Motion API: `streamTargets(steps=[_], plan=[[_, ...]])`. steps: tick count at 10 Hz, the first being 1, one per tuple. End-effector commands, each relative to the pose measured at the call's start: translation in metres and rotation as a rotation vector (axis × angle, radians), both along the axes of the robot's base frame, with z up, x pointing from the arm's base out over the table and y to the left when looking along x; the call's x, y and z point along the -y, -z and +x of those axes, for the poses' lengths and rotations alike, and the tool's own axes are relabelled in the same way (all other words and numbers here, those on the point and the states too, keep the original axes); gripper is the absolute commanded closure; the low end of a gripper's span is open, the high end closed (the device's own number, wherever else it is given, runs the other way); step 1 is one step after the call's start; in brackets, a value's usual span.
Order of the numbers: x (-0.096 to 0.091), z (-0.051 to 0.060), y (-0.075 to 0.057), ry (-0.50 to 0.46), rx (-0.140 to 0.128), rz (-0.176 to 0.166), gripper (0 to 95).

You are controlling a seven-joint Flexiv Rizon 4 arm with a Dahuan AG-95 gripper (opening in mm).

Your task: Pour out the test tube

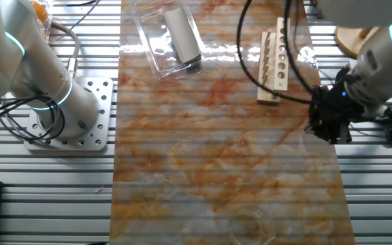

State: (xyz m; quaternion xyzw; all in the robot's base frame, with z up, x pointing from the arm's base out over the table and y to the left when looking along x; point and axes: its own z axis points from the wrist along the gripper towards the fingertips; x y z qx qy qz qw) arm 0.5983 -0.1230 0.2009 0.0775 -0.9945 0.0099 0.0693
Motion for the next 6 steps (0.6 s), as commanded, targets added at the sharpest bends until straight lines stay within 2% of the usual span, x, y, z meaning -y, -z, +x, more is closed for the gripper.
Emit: streamTargets(steps=[1, 6], plan=[[0.0018, -0.0055, 0.0024, 0.009, 0.028, -0.017, 95.0], [0.0024, -0.0071, 0.0039, 0.009, 0.037, -0.007, 95.0]])
